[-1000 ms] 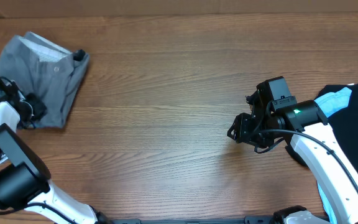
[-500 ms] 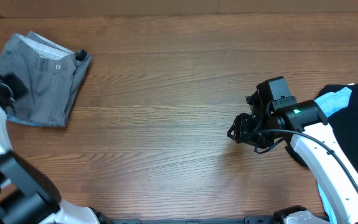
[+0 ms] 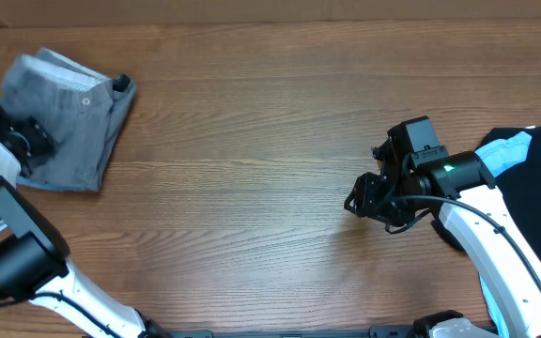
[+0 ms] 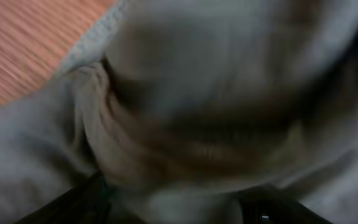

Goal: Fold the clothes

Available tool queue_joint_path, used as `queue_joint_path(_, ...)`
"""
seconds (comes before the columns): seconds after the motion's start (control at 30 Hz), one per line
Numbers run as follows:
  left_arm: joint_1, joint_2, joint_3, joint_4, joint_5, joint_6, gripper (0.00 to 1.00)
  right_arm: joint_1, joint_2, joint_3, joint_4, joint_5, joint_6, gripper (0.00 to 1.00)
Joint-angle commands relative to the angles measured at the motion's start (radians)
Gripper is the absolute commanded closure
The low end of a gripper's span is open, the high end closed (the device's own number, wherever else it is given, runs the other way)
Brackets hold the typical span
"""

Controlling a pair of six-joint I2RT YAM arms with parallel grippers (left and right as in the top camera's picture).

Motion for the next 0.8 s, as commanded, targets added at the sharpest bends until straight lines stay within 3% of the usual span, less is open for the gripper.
queue_joint_path(0.0, 0.008, -0.023, 0.008, -0.002, -0.022, -0.007, 0.28, 0.0, -0.015, 0.02, -0.001, -0.002, 0.0, 0.53)
queue_joint_path(0.23, 0.007, -0.254, 0.121, -0.08, 0.053, -0.015, 0.25, 0.0, -0.015, 0.02, 0.014, 0.004, -0.013, 0.53)
queue_joint_path(0.5, -0.044, -0.604, 0.294, -0.454, 0.459, 0.035, 0.25, -0.002, -0.029, 0.077, 0.207, 0.162, -0.017, 0.54)
queue_joint_path(0.67, -0.193, -0.768, 0.294, -0.688, 0.547, 0.13, 0.25, -0.002, -0.064, 0.238, 0.265, 0.172, -0.145, 0.5)
queue_joint_path(0.77, -0.363, -0.852, 0.294, -0.825, 0.492, 0.204, 0.15, -0.002, -0.096, 0.359, 0.232, 0.177, -0.212, 0.47)
